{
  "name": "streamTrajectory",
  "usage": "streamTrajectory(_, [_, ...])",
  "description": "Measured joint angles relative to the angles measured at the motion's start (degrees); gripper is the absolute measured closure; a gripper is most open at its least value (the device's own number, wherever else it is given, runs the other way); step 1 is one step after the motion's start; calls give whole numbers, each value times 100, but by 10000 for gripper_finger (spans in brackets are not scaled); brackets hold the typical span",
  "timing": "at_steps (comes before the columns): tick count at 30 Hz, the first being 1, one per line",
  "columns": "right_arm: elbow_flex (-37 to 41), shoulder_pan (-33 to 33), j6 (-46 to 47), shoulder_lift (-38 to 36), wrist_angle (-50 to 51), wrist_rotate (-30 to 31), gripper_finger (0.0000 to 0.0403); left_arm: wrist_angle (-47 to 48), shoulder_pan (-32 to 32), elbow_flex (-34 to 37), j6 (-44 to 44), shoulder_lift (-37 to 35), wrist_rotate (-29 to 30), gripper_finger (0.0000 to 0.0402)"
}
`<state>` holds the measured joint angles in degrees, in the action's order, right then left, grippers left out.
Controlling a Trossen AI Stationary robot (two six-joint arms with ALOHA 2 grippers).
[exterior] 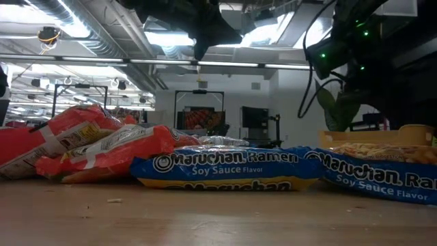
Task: Sort Maruchan noodles
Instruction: Put the blue noodle pack into the yellow bin
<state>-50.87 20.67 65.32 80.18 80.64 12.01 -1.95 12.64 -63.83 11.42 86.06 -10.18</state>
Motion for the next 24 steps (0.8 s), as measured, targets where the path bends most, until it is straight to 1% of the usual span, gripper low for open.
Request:
streamTrajectory(5, [-1, 0, 62, 0, -261, 222, 340, 4, 1, 0, 0, 0, 12, 388])
streamTrajectory(9, [15, -2, 80, 0, -324, 450, 375, 4, 1, 0, 2, 0, 32, 388])
streamTrajectory(12, [287, 0, 104, -64, -429, 415, 398, 11, 1, 0, 2, 0, 57, 388])
streamTrajectory(16, [684, -2, 179, -221, -691, 84, 393, 43, -1, 0, 2, 0, 137, 388])
streamTrajectory(21, [980, -2, 186, -290, -1514, -72, 401, 43, 7, 0, 2, 0, 386, 388])
streamTrajectory(24, [1153, -2, 195, -282, -1946, -118, 399, 43, 45, 0, 4, 0, 383, 388])
